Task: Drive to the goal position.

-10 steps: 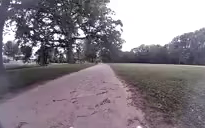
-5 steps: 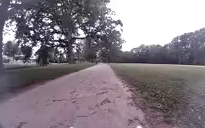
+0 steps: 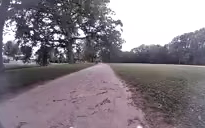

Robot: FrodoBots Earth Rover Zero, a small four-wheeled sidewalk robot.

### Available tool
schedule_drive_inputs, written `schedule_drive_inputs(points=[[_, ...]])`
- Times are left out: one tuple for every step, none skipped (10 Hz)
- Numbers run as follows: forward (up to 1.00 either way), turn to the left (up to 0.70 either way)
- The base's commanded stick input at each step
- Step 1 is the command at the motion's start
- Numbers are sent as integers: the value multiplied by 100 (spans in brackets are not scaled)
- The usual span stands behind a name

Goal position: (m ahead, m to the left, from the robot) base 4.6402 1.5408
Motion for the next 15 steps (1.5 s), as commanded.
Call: schedule_drive_inputs(points=[[70, 0], [70, 0], [70, 0], [70, 0], [70, 0], [70, 0], [70, 0], [70, 0], [70, 0], [70, 0], [70, 0], [70, 0], [70, 0], [70, 0], [70, -4]])
